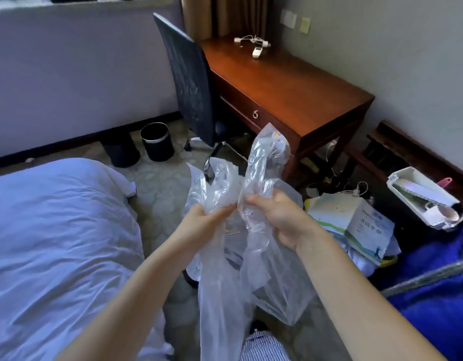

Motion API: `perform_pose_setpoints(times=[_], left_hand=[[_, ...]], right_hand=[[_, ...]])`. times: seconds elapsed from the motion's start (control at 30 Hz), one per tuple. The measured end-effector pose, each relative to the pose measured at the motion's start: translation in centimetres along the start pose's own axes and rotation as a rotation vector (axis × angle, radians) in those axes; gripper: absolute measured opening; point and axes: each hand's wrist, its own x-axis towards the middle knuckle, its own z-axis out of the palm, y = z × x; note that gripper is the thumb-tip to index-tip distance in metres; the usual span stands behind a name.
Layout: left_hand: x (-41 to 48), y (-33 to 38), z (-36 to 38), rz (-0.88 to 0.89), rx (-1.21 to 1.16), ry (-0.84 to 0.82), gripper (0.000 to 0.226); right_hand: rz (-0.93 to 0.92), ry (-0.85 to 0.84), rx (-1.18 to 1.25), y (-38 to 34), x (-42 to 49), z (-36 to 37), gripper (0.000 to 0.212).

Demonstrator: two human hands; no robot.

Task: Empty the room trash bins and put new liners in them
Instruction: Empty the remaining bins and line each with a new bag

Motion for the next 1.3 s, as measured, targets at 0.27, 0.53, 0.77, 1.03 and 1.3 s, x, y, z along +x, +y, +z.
perform_pose_setpoints(times=[0.27, 0.53, 0.77, 1.03, 1.3], left_hand=[[11.4, 3.4, 1.2, -0.124, -0.054, 0.125, 0.072], [22.7, 5.3, -3.2, -0.097, -0.088, 0.104, 0.03], [35.8, 5.6, -13.5, -0.177, -0.061, -0.1, 0.023], [47.5, 5.5, -23.3, -0.285, 0.234, -0.447, 0.051], [49.8, 1.9, -23.3, -0.168, 0.251, -0.73, 0.04]], right_hand=[[0.007, -0.049, -0.091, -4.5, 11.8, -1.9, 0.024], [0.002, -0.108, -0.1, -6.7, 23.0, -0.3, 0.015], [0.023, -0.012, -0.038, -6.3, 36.6, 6.1, 0.012], [0.142, 0.11, -0.083, -4.9, 45.6, 12.8, 0.017], [0.194, 0.059, -0.173, 0.8, 46.4, 15.4, 0.014]])
